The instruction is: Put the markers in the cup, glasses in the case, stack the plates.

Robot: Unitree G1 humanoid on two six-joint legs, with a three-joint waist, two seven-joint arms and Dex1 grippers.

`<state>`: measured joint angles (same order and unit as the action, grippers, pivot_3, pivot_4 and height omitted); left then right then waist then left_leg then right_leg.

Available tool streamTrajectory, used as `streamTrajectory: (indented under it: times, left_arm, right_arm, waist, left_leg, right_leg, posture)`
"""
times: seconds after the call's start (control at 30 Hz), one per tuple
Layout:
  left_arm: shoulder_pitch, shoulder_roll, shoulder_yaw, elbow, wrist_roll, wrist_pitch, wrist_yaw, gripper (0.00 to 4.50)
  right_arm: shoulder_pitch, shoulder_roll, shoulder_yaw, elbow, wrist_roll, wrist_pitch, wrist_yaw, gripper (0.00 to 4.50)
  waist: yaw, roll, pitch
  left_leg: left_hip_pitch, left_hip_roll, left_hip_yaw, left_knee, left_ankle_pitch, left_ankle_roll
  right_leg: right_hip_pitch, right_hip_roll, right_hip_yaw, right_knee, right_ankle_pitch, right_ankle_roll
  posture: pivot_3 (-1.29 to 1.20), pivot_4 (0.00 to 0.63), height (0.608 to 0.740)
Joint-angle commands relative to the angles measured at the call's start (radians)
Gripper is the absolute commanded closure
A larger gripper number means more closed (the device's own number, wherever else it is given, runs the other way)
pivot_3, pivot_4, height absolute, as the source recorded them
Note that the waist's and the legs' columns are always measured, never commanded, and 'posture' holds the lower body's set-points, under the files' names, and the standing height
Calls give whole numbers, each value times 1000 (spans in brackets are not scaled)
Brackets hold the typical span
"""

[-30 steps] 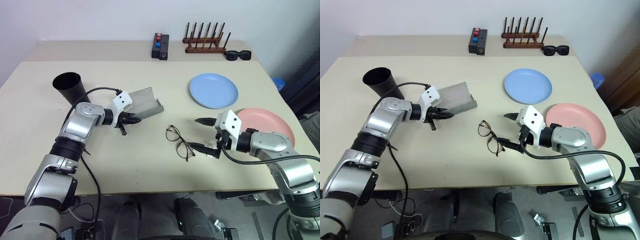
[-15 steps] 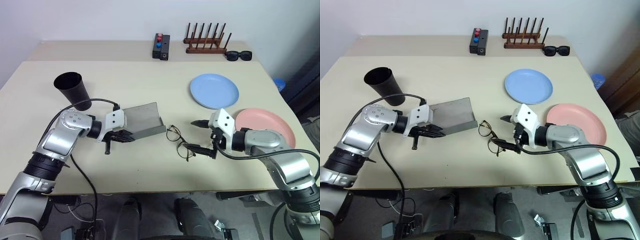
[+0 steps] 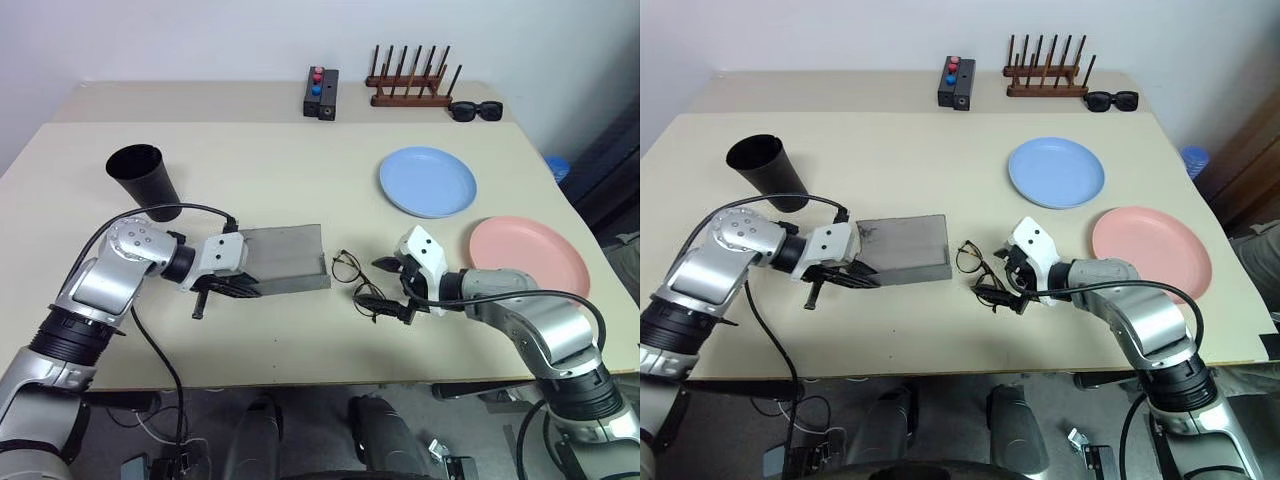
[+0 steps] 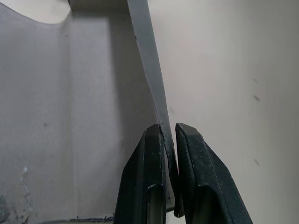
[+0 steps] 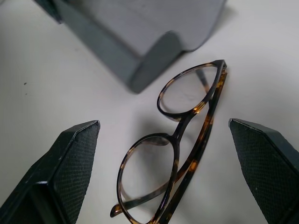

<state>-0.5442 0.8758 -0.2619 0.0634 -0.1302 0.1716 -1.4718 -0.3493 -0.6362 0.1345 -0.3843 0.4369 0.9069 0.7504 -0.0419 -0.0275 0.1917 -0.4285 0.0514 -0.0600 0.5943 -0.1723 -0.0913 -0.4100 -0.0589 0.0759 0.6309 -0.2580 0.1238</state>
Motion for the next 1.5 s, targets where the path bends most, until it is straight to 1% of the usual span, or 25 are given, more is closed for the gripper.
streamTrajectory:
  times: [0.03, 0.1, 0.13, 0.2, 0.23, 0.3, 0.37, 0.4, 0.53, 0.63, 0.77, 0.87, 0.97, 1.13, 1.3, 1.47, 1.5]
  left_arm:
    - [-4, 24, -8, -2, 19, -64, -37, 4075]
    - [-9, 23, -8, 13, 25, -77, -43, 4075]
    - [-13, 17, -5, 23, 26, -82, -41, 3848]
    - [-25, 2, 1, 42, 33, -90, -24, 3239]
    - [-29, -6, 6, 49, 38, -100, -10, 2840]
    - [-35, -22, 25, 56, 34, -107, 19, 1781]
    - [-46, -37, 51, 52, 4, -65, 39, 756]
    - [-50, -42, 65, 47, -10, -46, 49, 333]
    - [-51, -49, 138, 2, -75, 27, 98, 333]
    - [-24, -51, 189, -57, -125, 91, 141, 333]
    - [125, -52, 279, -227, -201, 119, 203, 333]
    - [253, -61, 329, -362, -261, 143, 243, 333]
    - [339, -69, 336, -432, -269, 142, 286, 333]
    - [450, -92, 323, -482, -244, 128, 370, 333]
    - [466, -103, 327, -489, -252, 135, 421, 333]
    - [465, -110, 315, -496, -259, 136, 448, 333]
    - [465, -111, 312, -498, -261, 136, 451, 303]
  right_arm:
    - [-21, 6, -16, -21, 13, -1, -8, 0]
    - [-24, 8, -13, -21, 11, 0, -12, 0]
    - [-25, 9, -12, -21, 11, 2, -14, 0]
    - [-29, 10, -10, -21, 12, 6, -18, 0]
    - [-31, 11, -10, -21, 12, 9, -19, 0]
    - [-35, 14, -14, -26, 18, 22, -25, 0]
    - [-41, 21, -24, -31, 30, 45, -34, 0]
    - [-44, 26, -30, -33, 37, 58, -40, 0]
    - [-66, 38, -39, -36, 49, 106, -73, 0]
    - [-85, 50, -35, -32, 52, 146, -106, 0]
    - [-113, 71, -19, -33, 34, 212, -172, 0]
    - [-124, 50, 3, -43, 18, 246, -195, 0]
    - [-131, 44, 9, -46, 8, 263, -210, 0]
    - [-141, 44, 21, -38, -10, 283, -235, 0]
    - [-141, 44, 18, -36, -23, 292, -249, 0]
    - [-137, 22, 47, -34, -56, 278, -258, 0]
    - [-137, 21, 49, -32, -61, 276, -262, 246]
  waist:
    - [0, 0, 0]
    - [1, 0, 0]
    - [1, 0, 0]
    - [1, 0, 0]
    - [1, 0, 0]
    - [1, 0, 0]
    - [1, 0, 0]
    - [0, 0, 0]
    - [-2, 0, 0]
    - [-2, 0, 0]
    - [-4, 0, 0]
    - [-2, 0, 0]
    - [4, 0, 0]
    - [-1, 0, 0]
    - [0, 0, 0]
    - [-1, 0, 0]
    - [-1, 0, 0]
  left_leg:
    - [0, 0, 0, 0, 0, 0]
    - [0, 0, 0, 0, 0, 0]
    - [0, 0, 0, 0, 0, 0]
    - [0, 0, 0, 0, 0, 0]
    - [0, 0, 0, 0, 0, 0]
    - [0, 0, 0, 0, 0, 0]
    - [0, 0, 0, 0, 0, 0]
    - [0, 0, 0, 0, 0, 0]
    - [0, 0, 0, 0, 0, 0]
    - [0, 0, 0, 0, 0, 0]
    - [0, 0, 0, 0, 0, 1]
    - [0, 0, 0, 0, -1, 1]
    - [0, 0, 0, 1, -1, 1]
    - [0, 0, 1, 2, -1, 1]
    - [0, 0, 1, 2, -1, 1]
    - [0, 0, 2, 2, -1, 1]
    - [0, 0, 2, 2, -1, 1]
  right_leg:
    - [0, 0, 0, 0, 0, 0]
    - [0, 0, 0, 0, 0, 0]
    - [0, 0, 0, 0, 0, 0]
    - [0, 0, 0, 0, 0, 0]
    - [0, 0, 0, 0, 0, 0]
    - [0, 0, 0, 0, 0, 0]
    - [0, 0, 0, 0, 0, 0]
    - [0, 0, 0, 0, 0, 0]
    - [0, 0, 0, 1, 0, 0]
    - [0, 0, 0, 1, 0, 0]
    - [0, 0, 1, 1, 0, 1]
    - [-1, 0, 0, 1, 0, 1]
    - [0, 0, 0, 1, 0, 0]
    - [0, -1, 1, -1, 1, -1]
    - [0, -1, 1, 0, 1, -1]
    - [-1, -1, 1, -1, 1, -1]
    - [-1, -1, 1, -1, 1, -1]
  posture:
    - [0, 150, 740]
    - [0, 150, 740]
    - [0, 150, 740]
    - [0, 150, 740]
    - [0, 150, 740]
    - [0, 150, 740]
    - [0, 150, 740]
    - [0, 150, 740]
    - [0, 150, 740]
    - [0, 150, 740]
    - [0, 150, 740]
    - [0, 150, 740]
    - [0, 150, 740]
    - [0, 150, 740]
    - [0, 150, 740]
    - [0, 150, 740]
    - [0, 150, 740]
